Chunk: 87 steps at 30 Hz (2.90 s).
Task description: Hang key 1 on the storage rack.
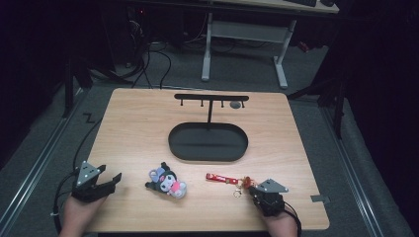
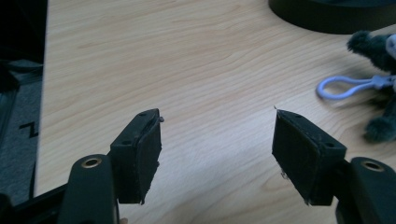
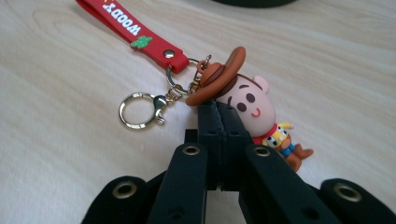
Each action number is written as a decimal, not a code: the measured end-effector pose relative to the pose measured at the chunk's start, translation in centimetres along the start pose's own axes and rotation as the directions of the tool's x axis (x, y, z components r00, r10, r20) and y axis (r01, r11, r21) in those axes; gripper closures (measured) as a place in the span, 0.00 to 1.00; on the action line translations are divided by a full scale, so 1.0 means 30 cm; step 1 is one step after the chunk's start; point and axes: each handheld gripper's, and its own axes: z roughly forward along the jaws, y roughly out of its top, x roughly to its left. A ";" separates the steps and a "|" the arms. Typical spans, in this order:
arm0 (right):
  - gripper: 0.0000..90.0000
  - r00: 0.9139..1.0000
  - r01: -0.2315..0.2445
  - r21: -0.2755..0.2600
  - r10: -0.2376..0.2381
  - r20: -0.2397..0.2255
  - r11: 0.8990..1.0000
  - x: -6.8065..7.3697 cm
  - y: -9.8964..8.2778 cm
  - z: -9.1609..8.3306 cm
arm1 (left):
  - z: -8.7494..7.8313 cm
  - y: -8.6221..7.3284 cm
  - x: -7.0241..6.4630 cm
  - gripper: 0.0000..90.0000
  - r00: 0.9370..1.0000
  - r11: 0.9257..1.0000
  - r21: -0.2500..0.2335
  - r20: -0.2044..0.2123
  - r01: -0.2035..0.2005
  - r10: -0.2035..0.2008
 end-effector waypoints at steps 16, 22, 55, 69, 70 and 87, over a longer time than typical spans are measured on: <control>1.00 0.992 -0.077 -0.109 0.088 0.094 0.991 -0.080 0.095 0.025 | -0.097 -0.069 0.050 0.37 0.997 0.999 0.002 -0.065 0.051 -0.051; 1.00 0.989 -0.088 -0.018 0.090 0.117 0.996 -0.143 0.095 0.098 | -0.082 -0.061 0.036 0.37 0.998 0.999 0.007 -0.052 0.031 -0.031; 0.58 0.994 -0.096 0.165 0.086 0.070 0.982 -0.083 0.052 -0.069 | 0.113 0.099 -0.087 0.35 0.991 0.997 -0.051 0.116 -0.055 0.061; 0.46 0.999 -0.016 0.471 -0.008 0.048 0.882 -0.077 0.182 -0.047 | 0.132 0.106 -0.098 0.35 0.986 0.997 -0.041 0.145 -0.071 0.077; 0.45 0.999 -0.007 0.483 -0.016 0.044 0.876 -0.073 0.185 -0.043 | 0.131 0.105 -0.097 0.35 0.986 0.997 -0.041 0.145 -0.073 0.078; 0.38 0.997 0.076 0.603 -0.052 -0.056 0.794 -0.059 0.253 0.021 | 0.125 0.093 -0.091 0.35 0.987 0.997 -0.030 0.144 -0.069 0.072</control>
